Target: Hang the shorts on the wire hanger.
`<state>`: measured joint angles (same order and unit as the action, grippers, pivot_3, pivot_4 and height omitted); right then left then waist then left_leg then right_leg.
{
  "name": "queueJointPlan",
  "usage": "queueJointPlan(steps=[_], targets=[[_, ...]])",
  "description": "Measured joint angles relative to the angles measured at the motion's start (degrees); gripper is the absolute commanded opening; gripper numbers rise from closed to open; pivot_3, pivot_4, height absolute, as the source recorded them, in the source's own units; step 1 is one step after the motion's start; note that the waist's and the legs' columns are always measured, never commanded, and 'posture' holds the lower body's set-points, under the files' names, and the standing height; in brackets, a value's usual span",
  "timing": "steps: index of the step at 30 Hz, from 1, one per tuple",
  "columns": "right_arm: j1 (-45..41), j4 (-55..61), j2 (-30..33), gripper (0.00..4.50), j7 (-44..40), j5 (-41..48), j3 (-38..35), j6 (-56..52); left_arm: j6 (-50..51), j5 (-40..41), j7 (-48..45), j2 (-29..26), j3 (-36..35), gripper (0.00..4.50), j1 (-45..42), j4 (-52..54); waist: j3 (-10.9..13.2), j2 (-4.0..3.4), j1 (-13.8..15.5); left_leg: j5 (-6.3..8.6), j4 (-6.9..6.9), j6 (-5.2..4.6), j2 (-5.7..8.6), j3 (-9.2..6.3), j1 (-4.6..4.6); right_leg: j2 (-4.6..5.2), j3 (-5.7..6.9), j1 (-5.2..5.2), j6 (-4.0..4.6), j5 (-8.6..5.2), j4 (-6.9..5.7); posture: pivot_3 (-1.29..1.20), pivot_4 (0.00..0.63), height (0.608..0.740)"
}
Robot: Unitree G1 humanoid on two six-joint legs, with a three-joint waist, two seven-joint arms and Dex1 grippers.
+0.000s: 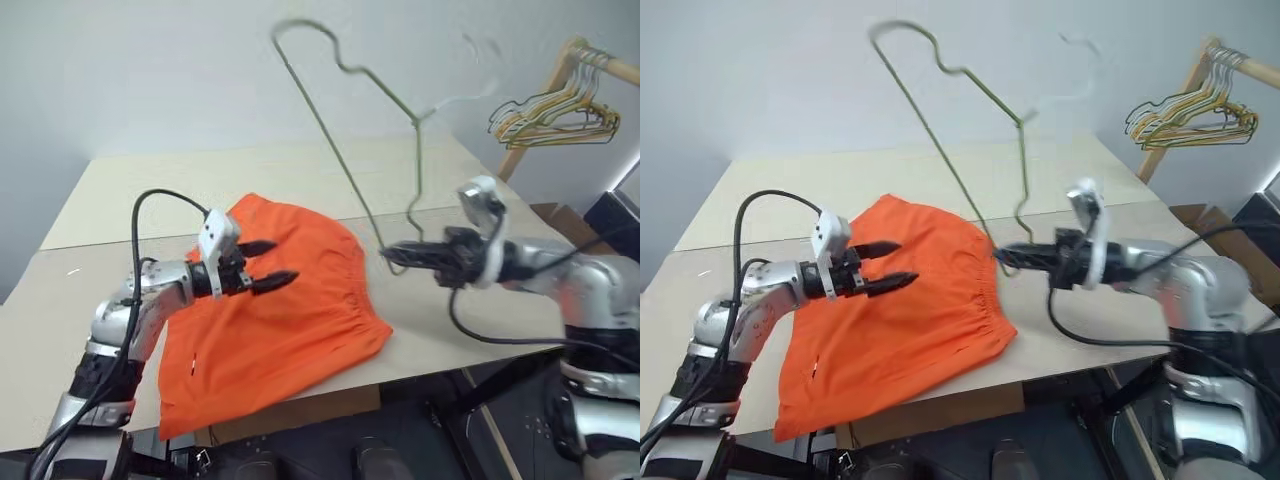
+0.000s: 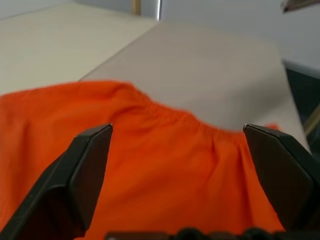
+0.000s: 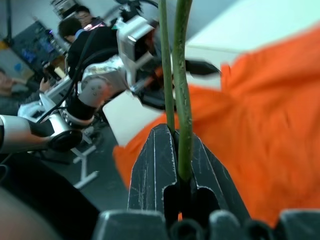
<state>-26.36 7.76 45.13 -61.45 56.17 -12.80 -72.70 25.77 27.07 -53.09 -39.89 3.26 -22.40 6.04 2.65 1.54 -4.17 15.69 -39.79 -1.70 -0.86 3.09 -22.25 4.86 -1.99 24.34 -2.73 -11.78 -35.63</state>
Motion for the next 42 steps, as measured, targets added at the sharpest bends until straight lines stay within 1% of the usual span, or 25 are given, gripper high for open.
queueJointPlan(steps=[3, 6, 9, 10, 15, 20, 29, 34, 37, 42], targets=[[7.75, 0.98, 6.34, 0.00, 0.17, 3.89, -3.86, -7.47, -7.37, -5.05, -2.64, -3.33, 0.50, 4.46, 2.57, 4.72, -0.02, -0.04, 0.26, 0.01, 0.01, -0.01, -0.01, 0.23, 0.18, 0.00, -0.09, -0.10, 0.02, -0.01, -0.03, -0.11, 0.000, 0.740], [14.22, 0.36, 10.45, 0.00, 1.36, 4.49, -6.61, -12.52, -13.33, -8.31, -6.68, -6.49, 1.77, 4.46, 5.53, 7.07, -0.12, -0.12, 0.18, 0.01, 0.01, 0.00, -0.03, 0.46, 0.32, -0.02, -0.12, -0.19, 0.03, -0.04, -0.06, -0.12, 0.000, 0.740], [21.72, -0.01, 13.78, 0.00, 1.22, 3.92, -5.51, -14.28, -17.43, -9.86, -10.58, -8.01, 2.54, 4.46, 7.31, 8.01, -0.15, -0.14, 0.19, 0.02, 0.00, -0.01, -0.04, 0.49, 0.29, -0.03, -0.14, -0.17, 0.00, -0.08, -0.07, -0.11, 0.000, 0.740], [22.52, -0.70, 14.06, 0.00, 0.76, 3.76, -4.81, -14.66, -17.98, -10.10, -10.93, -8.00, 2.63, 4.46, 7.31, 8.09, -0.15, -0.14, 0.17, 0.02, -0.01, -0.02, -0.03, 0.50, 0.29, -0.03, -0.17, -0.17, -0.01, -0.08, -0.06, -0.11, 0.000, 0.740], [23.10, -7.32, 14.70, 0.00, -0.77, 3.49, 0.57, -17.61, -18.42, -11.04, -12.28, -7.75, 3.23, 4.46, 7.04, 8.22, -0.19, -0.11, 0.15, 0.05, -0.02, -0.09, -0.02, 0.45, 0.30, -0.06, -0.26, -0.18, -0.07, -0.11, -0.06, -0.10, 0.000, 0.740], [22.56, -13.85, 14.72, 0.00, -3.24, 0.33, 4.97, -14.94, -18.39, -11.60, -13.25, -7.78, 3.73, 4.46, 7.09, 9.37, -0.20, -0.11, 0.21, 0.09, -0.05, -0.15, -0.01, 0.44, 0.30, -0.05, -0.33, -0.19, -0.12, -0.12, -0.04, -0.09, 0.000, 0.740], [20.40, -16.20, 14.73, 0.00, -6.35, -2.32, 9.57, -11.73, -18.12, -12.42, -13.31, -8.52, 3.53, 4.46, 9.72, 11.91, -0.22, -0.13, 0.35, 0.11, -0.05, -0.19, -0.03, 0.38, 0.32, -0.06, -0.34, -0.18, -0.14, -0.13, -0.07, -0.06, 0.000, 0.740], [19.88, -16.15, 14.74, 0.00, -7.25, -3.70, 12.40, -11.34, -18.01, -13.78, -10.57, -8.50, 2.57, 4.46, 11.03, 13.01, -0.23, -0.13, 0.70, 0.11, -0.07, -0.19, -0.02, 0.37, 0.36, -0.05, -0.38, -0.21, -0.16, -0.12, -0.07, -0.05, 0.000, 0.740], [18.69, -16.74, 14.73, 0.00, -7.81, -4.38, 12.79, -11.06, -17.99, -14.14, -8.38, -7.14, 2.37, 4.46, 11.00, 13.01, -0.23, -0.13, 1.26, 0.11, -0.08, -0.19, -0.01, 0.38, 0.37, -0.05, -0.40, -0.21, -0.17, -0.11, -0.07, -0.05, 0.000, 0.740], [17.94, -18.46, 14.80, 0.00, -10.08, -5.20, 13.14, -10.31, -17.94, -14.12, -7.69, -7.03, 2.22, 4.46, 10.98, 13.04, -0.25, -0.12, 1.77, 0.12, -0.08, -0.19, -0.01, 0.41, 0.37, -0.06, -0.40, -0.19, -0.17, -0.11, -0.09, -0.04, 0.000, 0.740]])
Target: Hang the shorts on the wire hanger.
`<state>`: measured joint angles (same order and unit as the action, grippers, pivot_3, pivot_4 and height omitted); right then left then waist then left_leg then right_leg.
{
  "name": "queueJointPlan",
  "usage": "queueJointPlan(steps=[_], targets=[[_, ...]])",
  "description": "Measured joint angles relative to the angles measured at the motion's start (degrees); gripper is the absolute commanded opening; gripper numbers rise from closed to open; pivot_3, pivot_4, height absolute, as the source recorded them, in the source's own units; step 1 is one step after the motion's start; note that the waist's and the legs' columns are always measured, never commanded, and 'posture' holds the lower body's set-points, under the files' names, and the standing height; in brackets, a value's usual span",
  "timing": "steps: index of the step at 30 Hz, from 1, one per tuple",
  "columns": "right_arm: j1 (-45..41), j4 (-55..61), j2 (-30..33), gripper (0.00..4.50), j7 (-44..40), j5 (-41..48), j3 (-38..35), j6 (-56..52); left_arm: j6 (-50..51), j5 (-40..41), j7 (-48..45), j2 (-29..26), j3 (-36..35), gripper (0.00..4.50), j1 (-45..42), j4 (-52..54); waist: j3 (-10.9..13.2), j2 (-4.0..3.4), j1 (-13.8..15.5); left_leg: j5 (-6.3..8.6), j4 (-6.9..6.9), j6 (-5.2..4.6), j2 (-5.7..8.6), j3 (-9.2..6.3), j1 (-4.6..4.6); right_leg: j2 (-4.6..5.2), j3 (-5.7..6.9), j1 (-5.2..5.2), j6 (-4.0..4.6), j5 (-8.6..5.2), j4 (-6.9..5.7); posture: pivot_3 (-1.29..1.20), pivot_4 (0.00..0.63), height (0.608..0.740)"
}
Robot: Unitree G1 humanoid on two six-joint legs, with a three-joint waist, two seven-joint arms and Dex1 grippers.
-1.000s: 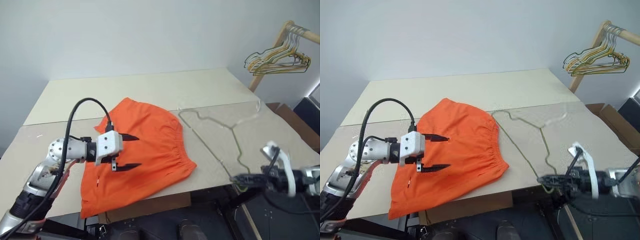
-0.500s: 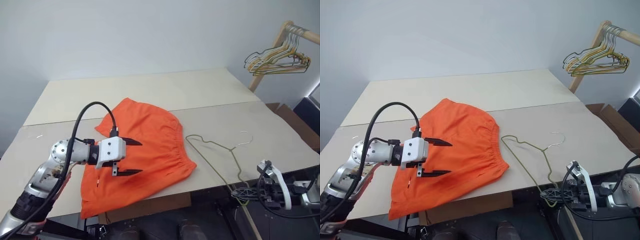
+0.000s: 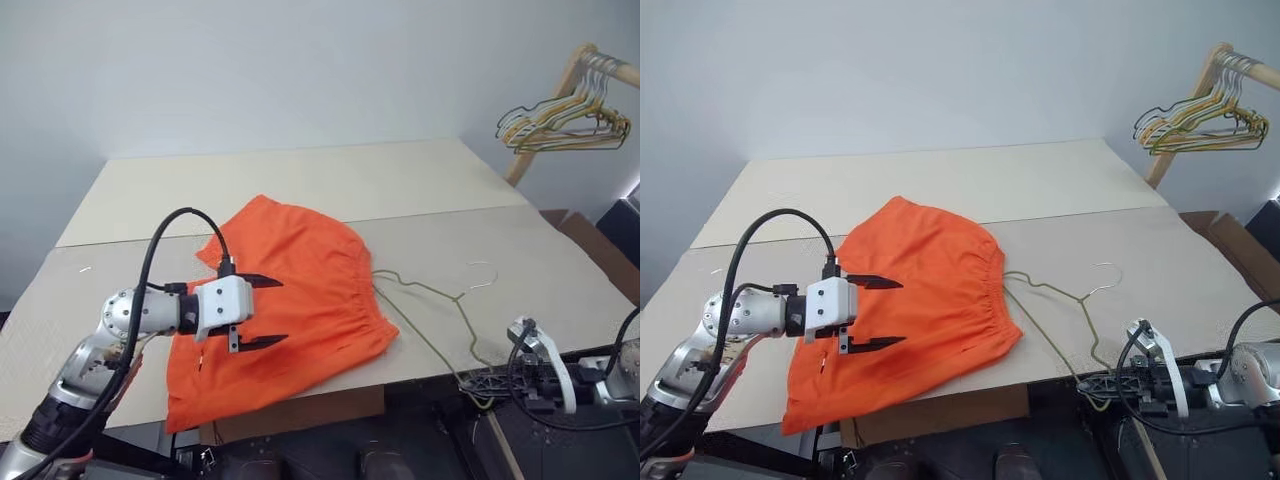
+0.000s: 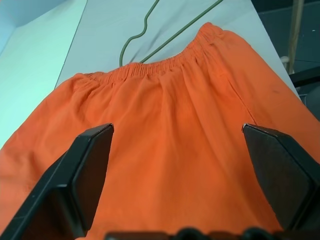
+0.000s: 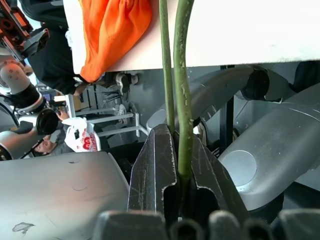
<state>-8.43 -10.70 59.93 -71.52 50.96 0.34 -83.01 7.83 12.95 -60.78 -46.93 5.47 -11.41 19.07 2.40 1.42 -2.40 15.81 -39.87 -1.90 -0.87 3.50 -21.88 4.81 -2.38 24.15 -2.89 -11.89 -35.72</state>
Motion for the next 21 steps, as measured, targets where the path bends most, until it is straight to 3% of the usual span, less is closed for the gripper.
queueJointPlan(steps=[6, 10, 17, 21], targets=[[-0.82, 1.55, 1.25, 0.00, -6.21, -0.72, 4.07, 2.65, -0.28, -0.12, 0.00, -0.05, -0.03, 4.46, 0.19, -0.01, -0.01, 0.00, 0.08, 0.00, -0.02, 0.00, 0.00, -0.01, 0.03, 0.00, 0.00, -0.01, 0.00, 0.00, -0.02, -0.03, 0.000, 0.740], [-5.96, 0.00, 1.32, 0.00, -9.72, -3.61, 9.89, 4.50, -0.33, -0.36, 0.00, -0.16, -0.03, 4.46, 0.30, 0.05, -0.01, 0.00, -0.02, 0.00, -0.01, 0.00, -0.02, -0.01, 0.05, -0.03, 0.00, 0.00, 0.01, 0.00, -0.04, -0.01, 0.000, 0.740], [-16.11, -11.71, -5.64, 0.00, -10.59, -10.74, 17.52, 6.69, -0.55, -1.88, 0.05, -0.60, -0.03, 4.46, 0.57, 0.23, -0.03, 0.03, 0.51, 0.00, -0.03, 0.00, 0.01, 0.05, 0.00, -0.03, 0.01, 0.01, 0.03, 0.01, -0.03, 0.02, 0.000, 0.740], [-18.59, -15.52, -6.56, 0.00, -12.65, -12.99, 19.11, 8.50, -0.55, -2.15, 0.28, -0.64, -0.07, 4.46, 1.02, 0.33, -0.03, 0.02, 1.58, 0.00, -0.06, 0.00, 0.00, 0.08, 0.03, -0.03, 0.02, -0.01, 0.04, 0.02, -0.05, 0.03, 0.000, 0.740]])
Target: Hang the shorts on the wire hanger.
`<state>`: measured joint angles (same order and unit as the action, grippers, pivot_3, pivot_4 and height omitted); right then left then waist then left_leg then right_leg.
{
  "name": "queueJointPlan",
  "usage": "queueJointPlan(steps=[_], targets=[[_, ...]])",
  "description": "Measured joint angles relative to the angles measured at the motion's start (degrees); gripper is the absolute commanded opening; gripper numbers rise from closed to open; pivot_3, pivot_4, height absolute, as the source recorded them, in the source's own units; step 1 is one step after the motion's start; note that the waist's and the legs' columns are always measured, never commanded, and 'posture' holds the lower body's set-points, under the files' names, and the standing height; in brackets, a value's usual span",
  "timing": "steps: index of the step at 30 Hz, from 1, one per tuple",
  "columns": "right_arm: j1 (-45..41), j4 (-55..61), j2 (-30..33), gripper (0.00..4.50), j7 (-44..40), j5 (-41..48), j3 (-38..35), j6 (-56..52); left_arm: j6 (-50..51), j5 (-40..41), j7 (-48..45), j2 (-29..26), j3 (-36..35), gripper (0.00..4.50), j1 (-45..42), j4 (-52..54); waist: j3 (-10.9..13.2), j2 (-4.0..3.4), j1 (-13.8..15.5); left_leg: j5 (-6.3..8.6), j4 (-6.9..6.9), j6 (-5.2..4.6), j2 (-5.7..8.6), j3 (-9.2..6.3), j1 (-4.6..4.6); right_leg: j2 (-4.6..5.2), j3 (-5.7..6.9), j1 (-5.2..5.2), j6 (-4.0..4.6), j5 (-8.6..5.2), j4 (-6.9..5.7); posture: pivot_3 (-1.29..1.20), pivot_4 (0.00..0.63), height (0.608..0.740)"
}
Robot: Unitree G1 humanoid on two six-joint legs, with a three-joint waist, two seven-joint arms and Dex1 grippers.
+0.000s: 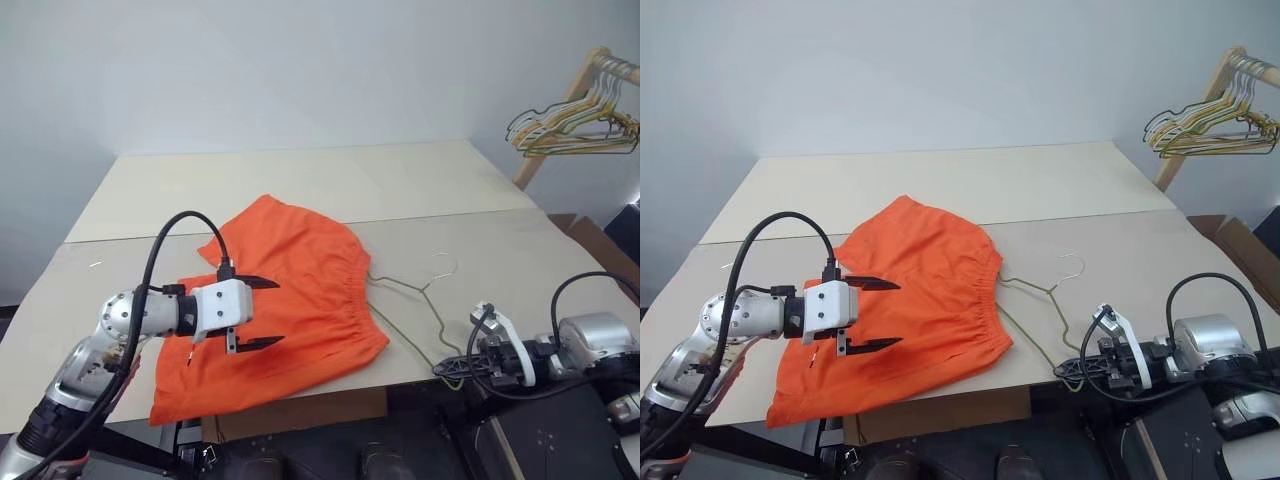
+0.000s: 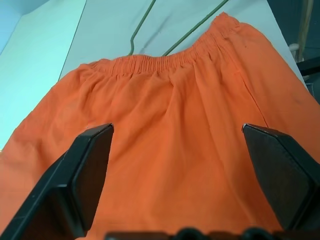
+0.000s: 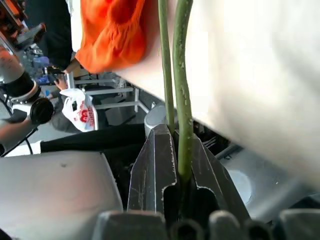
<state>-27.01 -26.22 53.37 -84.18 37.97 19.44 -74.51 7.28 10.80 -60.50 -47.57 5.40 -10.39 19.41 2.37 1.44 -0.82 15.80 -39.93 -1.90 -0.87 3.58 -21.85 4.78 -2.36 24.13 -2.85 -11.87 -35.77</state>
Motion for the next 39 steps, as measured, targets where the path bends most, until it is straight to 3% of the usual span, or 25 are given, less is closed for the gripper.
queueJointPlan(steps=[4, 10, 20, 28, 32, 39], targets=[[-1.98, -0.62, -0.14, 0.00, -4.25, -1.38, 2.80, 1.83, 0.00, -0.21, 0.34, 0.00, -0.01, 4.46, 0.75, 0.37, 0.00, 0.00, 0.35, 0.00, -0.03, 0.00, -0.01, 0.04, 0.01, 0.00, 0.05, 0.00, 0.01, 0.00, -0.06, 0.03, 0.000, 0.740], [-8.94, -11.77, -5.57, 0.00, -4.47, -4.36, 3.25, 1.84, -0.02, -0.34, 0.34, -0.02, -0.02, 4.46, 0.90, 0.76, -0.01, -0.01, 0.25, 0.00, -0.04, 0.00, -0.01, 0.12, 0.00, -0.02, 0.04, 0.01, 0.05, 0.02, -0.07, 0.04, 0.000, 0.740], [-13.01, -18.01, -9.57, 0.00, -4.69, -7.39, 4.19, 3.17, -1.28, -0.65, 0.05, 0.00, 0.04, 4.46, -0.28, -0.15, -0.02, -0.01, 0.82, -0.01, -0.11, 0.01, -0.01, 0.15, -0.01, -0.01, 0.06, -0.01, 0.08, 0.05, -0.11, 0.05, 0.000, 0.740], [-17.05, -27.29, -12.72, 0.00, -2.30, -10.96, -2.20, 7.21, -1.62, -1.64, 0.34, 0.24, 0.12, 4.46, -0.19, -0.15, -0.03, -0.02, 0.87, -0.01, -0.08, 0.01, -0.03, 0.14, -0.07, -0.04, 0.06, 0.03, 0.09, 0.06, -0.08, 0.05, 0.000, 0.740], [-16.75, -26.52, -12.88, 0.00, 0.26, -12.08, -4.97, 8.91, -1.62, -1.69, 0.67, 0.64, 0.14, 4.46, 0.31, -0.11, -0.03, -0.02, 0.97, -0.01, -0.08, 0.01, -0.03, 0.14, -0.04, -0.04, 0.06, 0.03, 0.10, 0.06, -0.12, 0.04, 0.000, 0.740], [-8.50, -6.39, -12.57, 0.00, 9.40, -14.26, -9.47, 17.66, -2.24, -1.27, -0.81, 0.71, 0.19, 4.46, -2.84, -1.78, -0.04, -0.04, 1.02, -0.01, -0.09, 0.02, -0.04, 0.14, -0.10, -0.04, 0.09, 0.09, 0.09, 0.06, -0.14, 0.02, 0.000, 0.740]])
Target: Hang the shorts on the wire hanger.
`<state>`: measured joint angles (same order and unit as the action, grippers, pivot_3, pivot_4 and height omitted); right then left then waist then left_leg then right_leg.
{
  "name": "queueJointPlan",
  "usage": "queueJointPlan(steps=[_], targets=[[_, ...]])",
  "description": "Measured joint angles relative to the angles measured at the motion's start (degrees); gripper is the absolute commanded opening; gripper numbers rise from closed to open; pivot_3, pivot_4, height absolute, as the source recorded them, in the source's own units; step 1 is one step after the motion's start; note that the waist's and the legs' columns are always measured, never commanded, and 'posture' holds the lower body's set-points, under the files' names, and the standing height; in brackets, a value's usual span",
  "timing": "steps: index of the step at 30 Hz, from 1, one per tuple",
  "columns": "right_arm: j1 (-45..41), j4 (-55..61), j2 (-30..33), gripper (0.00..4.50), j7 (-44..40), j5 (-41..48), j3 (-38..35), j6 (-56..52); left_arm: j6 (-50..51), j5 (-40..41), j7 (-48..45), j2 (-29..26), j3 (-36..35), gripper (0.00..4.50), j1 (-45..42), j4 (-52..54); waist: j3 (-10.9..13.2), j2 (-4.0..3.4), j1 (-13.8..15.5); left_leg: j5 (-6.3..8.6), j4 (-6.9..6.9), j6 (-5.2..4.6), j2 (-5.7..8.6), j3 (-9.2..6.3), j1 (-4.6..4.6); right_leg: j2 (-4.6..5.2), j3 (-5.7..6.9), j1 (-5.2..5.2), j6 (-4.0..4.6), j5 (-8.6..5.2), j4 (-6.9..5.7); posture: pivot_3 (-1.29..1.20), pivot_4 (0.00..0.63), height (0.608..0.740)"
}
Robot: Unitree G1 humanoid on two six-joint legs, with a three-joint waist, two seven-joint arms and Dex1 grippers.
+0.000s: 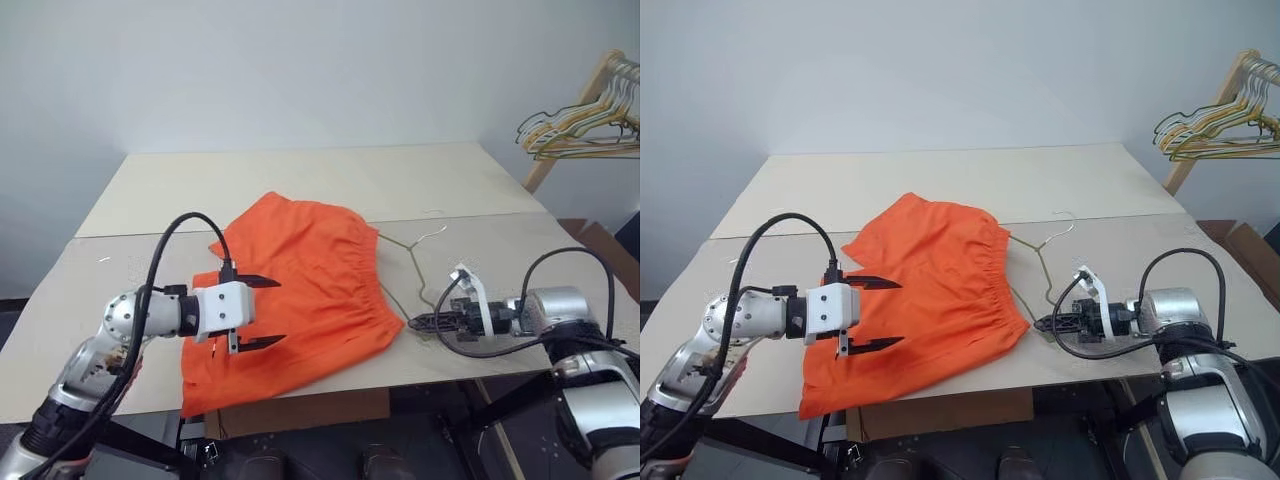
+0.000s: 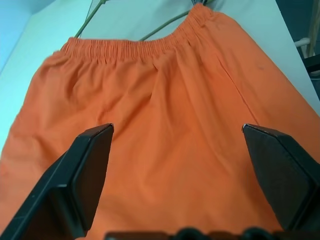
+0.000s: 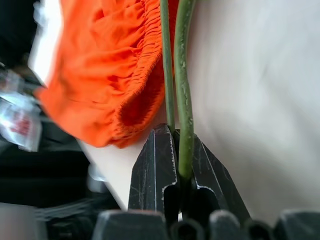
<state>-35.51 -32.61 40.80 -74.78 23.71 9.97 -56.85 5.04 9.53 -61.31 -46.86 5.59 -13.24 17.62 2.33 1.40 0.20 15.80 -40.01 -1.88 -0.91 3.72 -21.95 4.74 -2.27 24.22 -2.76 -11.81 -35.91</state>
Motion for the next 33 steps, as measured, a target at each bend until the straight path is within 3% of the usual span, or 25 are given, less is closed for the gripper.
queueJointPlan(steps=[4, 9, 14, 23, 33], targets=[[1.61, 6.89, 0.29, 0.00, 3.46, -1.11, -1.65, 5.43, -3.13, 0.75, -2.51, 0.02, -0.49, 4.46, -8.25, -8.00, 0.00, 0.00, -0.06, -0.01, -0.01, 0.02, 0.00, 0.00, 0.02, -0.01, 0.04, -0.03, 0.00, 0.00, 0.01, 0.01, 0.000, 0.740], [1.69, 10.84, 0.95, 0.00, 3.48, -3.34, -1.53, 13.25, -8.97, 1.31, -7.91, 2.38, -0.37, 4.46, -28.65, -26.99, 0.00, 0.01, -0.06, -0.02, -0.07, 0.03, 0.04, -0.03, -0.10, -0.02, 0.14, -0.05, -0.02, 0.01, 0.12, 0.00, 0.000, 0.740], [0.68, 13.34, 1.70, 0.00, 1.67, -7.25, 0.65, 21.28, -11.50, 3.12, -17.92, 6.12, 0.05, 4.46, -42.49, -42.52, 0.00, 0.00, -1.17, -0.02, -0.09, 0.02, 0.04, -0.02, -0.15, -0.02, 0.13, -0.02, -0.04, -0.01, 0.15, -0.02, 0.000, 0.740], [-2.02, 18.62, 0.46, 0.00, 1.33, -11.56, 3.65, 26.56, -19.09, 0.00, -29.89, 12.18, 4.32, 4.46, -52.76, -61.51, 0.00, 0.00, -3.09, -0.01, -0.08, 0.00, 0.01, -0.05, -0.21, -0.06, 0.08, 0.07, -0.05, -0.02, 0.12, -0.04, 0.000, 0.740], [-3.08, 24.46, 0.15, 0.00, 2.22, -14.39, 5.91, 27.56, -20.95, -4.05, -30.96, 12.73, 10.86, 4.46, -57.79, -69.27, 0.00, 0.00, -3.19, 0.01, -0.17, -0.03, -0.01, -0.09, -0.34, -0.06, 0.09, 0.16, -0.07, -0.03, 0.08, -0.05, 0.000, 0.740]])
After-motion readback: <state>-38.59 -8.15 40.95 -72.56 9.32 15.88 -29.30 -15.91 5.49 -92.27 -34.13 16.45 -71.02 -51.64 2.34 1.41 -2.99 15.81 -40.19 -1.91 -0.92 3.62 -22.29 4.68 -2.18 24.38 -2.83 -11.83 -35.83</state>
